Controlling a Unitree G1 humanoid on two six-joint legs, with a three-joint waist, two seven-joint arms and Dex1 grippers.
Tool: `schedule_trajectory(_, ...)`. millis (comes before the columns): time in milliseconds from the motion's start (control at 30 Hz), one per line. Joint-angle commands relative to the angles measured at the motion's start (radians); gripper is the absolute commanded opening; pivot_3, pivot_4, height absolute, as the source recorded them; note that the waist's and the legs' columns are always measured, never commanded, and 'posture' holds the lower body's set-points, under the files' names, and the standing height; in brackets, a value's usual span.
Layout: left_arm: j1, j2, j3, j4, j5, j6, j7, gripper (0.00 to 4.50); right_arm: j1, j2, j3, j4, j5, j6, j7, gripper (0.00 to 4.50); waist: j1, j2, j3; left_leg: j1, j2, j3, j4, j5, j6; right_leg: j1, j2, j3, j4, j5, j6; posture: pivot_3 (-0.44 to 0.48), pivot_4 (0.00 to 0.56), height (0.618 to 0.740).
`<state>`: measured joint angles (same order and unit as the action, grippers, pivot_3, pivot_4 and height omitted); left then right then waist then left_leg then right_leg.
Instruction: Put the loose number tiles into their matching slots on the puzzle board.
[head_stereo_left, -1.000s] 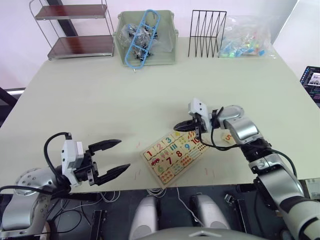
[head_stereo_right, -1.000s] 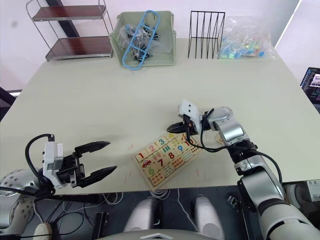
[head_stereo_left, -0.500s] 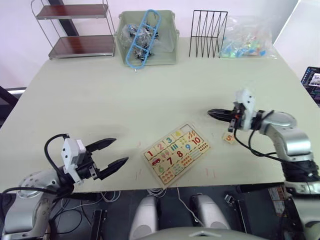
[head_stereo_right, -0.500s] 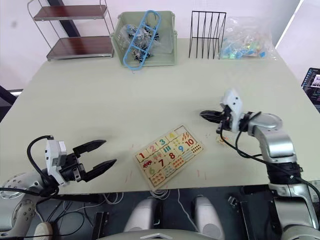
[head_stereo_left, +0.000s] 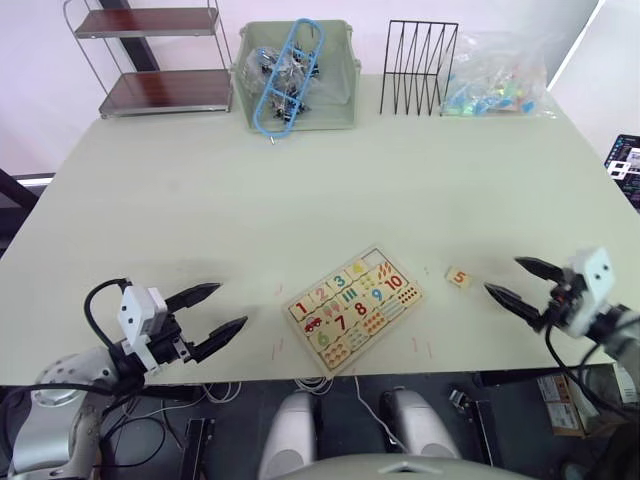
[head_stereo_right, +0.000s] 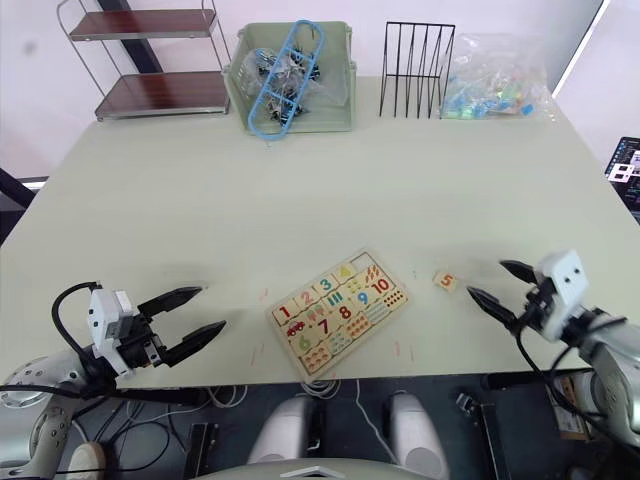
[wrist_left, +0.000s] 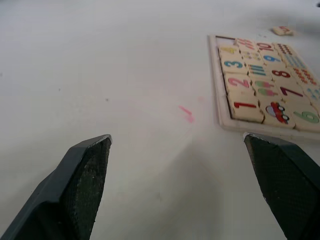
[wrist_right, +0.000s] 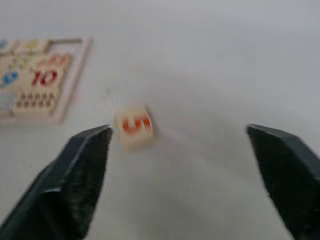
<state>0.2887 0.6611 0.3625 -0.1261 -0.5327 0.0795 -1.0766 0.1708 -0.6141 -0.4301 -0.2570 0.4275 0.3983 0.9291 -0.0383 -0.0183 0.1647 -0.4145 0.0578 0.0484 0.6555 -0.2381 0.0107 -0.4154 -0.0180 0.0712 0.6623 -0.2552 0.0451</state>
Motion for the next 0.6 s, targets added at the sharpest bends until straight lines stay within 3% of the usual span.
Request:
schedule_trajectory(33,0.016,0.011,0.035,-0.001,-0.005,-0.029,-0.018,4.5,0.062,-0.015,-0.086,-0.025,0.046,-0.074,0.037,4.41,-0.003,0.0,0.0,0.0,0.0,0.0,0.0,0.0,0.0,0.0,0.0,0.0,0.0,-0.001,0.001,0.0,0.15,0.74)
schedule_trajectory(233,0.049,0.017,0.054,0.019,-0.012,-0.037,-0.047,4.5,0.177,-0.005,-0.142,0.076,0.06,-0.211,0.104,4.41,-0.003,-0.002,-0.001,0.001,0.0,0.0,0.0,0.0,0.0,0.0,0.0,0.001,0.0,-0.002,0.003,0.0,0.15,0.74)
schedule_trajectory(600,0.076,0.023,0.075,0.017,-0.019,-0.04,-0.065,4.5,0.186,-0.007,-0.117,0.192,0.077,-0.333,0.154,4.41,-0.001,-0.003,-0.002,0.001,0.0,0.0,0.0,0.0,0.0,0.0,0.0,0.001,0.0,-0.002,0.002,0.0,0.15,0.74)
